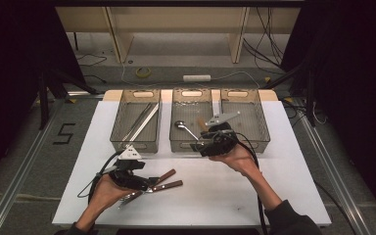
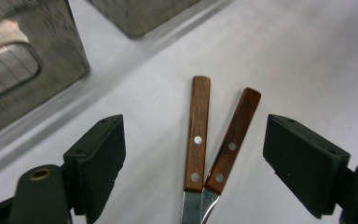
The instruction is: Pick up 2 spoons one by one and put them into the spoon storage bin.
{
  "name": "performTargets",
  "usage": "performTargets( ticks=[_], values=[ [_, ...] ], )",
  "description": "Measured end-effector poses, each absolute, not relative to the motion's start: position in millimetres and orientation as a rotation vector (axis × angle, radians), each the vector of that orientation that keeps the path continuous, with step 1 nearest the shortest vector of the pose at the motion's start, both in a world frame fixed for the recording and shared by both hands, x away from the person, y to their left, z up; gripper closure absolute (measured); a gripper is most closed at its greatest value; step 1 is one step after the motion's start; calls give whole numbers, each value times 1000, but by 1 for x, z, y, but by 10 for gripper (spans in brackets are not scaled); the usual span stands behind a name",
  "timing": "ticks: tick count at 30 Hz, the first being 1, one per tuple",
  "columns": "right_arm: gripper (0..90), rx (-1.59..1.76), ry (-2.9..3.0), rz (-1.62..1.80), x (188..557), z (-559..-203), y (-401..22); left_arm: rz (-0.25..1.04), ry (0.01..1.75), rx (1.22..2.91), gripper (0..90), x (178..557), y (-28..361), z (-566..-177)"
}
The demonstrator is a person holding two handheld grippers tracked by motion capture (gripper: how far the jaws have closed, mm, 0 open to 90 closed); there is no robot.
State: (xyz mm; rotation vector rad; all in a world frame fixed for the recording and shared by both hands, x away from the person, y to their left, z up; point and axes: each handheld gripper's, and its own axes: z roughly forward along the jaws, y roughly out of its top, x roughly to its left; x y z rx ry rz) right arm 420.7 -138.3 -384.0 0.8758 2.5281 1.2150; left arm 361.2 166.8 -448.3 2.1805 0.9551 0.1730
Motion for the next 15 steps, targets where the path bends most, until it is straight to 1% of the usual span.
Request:
performTargets(
  ticks=[7,11,15],
  values=[
    [370,882,2499,1282,397,-398,-160,187,952,2299,227,369,156,-457],
    [369,887,2475,1328,386,-405,-170,169,947,2371,251,376,151,-463],
    [366,885,2482,1338,379,-410,-176,179,949,2390,282,379,148,-464]
  ],
)
